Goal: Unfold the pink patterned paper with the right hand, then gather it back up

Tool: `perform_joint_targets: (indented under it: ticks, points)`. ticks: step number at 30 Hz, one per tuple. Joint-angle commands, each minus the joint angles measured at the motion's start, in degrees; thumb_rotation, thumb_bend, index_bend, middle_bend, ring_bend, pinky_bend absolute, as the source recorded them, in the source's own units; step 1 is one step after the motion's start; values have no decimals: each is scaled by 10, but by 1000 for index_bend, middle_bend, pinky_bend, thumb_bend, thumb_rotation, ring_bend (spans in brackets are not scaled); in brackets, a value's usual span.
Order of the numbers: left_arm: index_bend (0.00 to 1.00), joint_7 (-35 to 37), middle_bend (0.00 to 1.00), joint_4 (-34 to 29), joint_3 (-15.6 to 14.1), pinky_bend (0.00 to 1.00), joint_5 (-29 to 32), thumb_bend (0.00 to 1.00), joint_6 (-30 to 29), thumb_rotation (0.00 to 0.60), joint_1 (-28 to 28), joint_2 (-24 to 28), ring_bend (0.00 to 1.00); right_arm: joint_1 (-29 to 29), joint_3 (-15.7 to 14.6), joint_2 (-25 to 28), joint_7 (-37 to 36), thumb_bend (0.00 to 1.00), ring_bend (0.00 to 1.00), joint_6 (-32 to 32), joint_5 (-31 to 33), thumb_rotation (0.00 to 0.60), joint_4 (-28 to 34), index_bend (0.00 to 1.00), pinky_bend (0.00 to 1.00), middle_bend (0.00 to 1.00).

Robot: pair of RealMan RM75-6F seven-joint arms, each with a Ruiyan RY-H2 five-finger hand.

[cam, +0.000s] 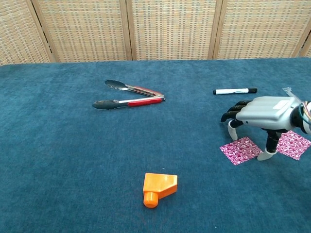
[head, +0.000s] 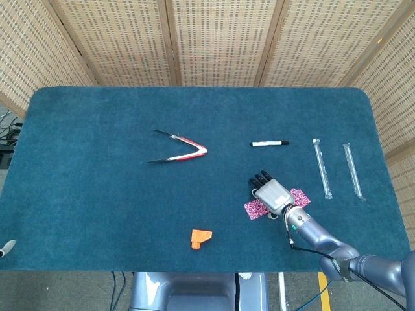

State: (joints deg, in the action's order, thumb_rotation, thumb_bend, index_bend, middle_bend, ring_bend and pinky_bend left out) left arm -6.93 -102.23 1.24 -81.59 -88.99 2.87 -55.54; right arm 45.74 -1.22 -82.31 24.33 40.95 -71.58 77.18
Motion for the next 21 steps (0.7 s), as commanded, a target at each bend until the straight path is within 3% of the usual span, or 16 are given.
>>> perform_joint_targets:
  ticks: [1, 21]
  points:
    - [25, -1, 0, -1, 0, 0, -1, 124, 1, 600, -1, 0, 0, -1, -1, 0, -2, 131, 0, 1, -2, 600, -1, 404, 0, 107]
    - [25, -2, 0, 0, -1, 0, 2, 123, 1, 600, 1, -2, 0, 0, 2, -5, -12, 184, 0, -4, -11, 600, -16, 503, 0, 162]
